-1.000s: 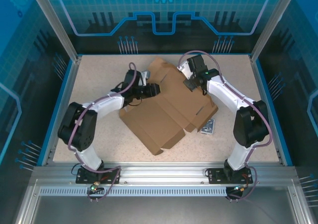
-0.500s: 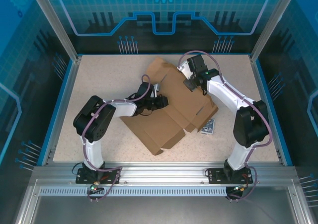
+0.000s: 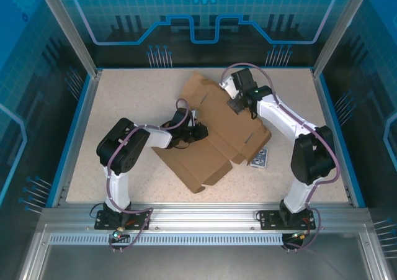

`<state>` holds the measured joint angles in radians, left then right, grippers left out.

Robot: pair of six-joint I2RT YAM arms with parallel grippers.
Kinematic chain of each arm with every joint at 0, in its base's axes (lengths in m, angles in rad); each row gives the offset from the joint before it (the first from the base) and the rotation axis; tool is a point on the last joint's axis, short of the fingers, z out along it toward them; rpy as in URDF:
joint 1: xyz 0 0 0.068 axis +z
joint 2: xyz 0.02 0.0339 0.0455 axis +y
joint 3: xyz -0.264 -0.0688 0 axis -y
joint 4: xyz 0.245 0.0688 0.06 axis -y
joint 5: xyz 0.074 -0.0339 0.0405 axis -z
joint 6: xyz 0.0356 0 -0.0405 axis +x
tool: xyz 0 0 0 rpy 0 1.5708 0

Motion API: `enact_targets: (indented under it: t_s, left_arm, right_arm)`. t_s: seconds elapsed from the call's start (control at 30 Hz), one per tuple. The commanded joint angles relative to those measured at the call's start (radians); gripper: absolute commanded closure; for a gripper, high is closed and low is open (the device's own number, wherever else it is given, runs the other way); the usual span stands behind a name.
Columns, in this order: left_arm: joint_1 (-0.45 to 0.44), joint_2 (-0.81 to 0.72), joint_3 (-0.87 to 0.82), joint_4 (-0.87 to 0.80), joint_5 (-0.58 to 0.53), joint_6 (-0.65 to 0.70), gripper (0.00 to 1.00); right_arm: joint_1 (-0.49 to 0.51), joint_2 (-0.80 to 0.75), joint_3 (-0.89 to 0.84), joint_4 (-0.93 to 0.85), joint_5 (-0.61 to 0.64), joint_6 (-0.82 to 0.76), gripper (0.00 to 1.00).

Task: Fold the paper box

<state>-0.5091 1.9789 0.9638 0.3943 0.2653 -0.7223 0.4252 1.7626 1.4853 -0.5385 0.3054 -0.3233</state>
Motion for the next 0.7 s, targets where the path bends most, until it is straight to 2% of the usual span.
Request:
enact_targets:
  t_s: [0.0,0.43,0.67]
  left_arm:
    - [-0.014,0.049,-0.008,0.014,-0.027,-0.019,0.85]
    - [-0.018,0.073,-0.020,0.089,-0.026,-0.038,0.86]
    - [-0.017,0.058,-0.035,0.127,-0.018,-0.047,0.85]
  right_arm:
    - [0.050,-0.030,0.038,-0.038,0.037,0.051,1.00]
    - [0.303,-0.060,-0.003,-0.106,0.257,0.184,1.00]
    - [0.332,-0.069,-0.062,-0.025,0.354,0.141,1.00]
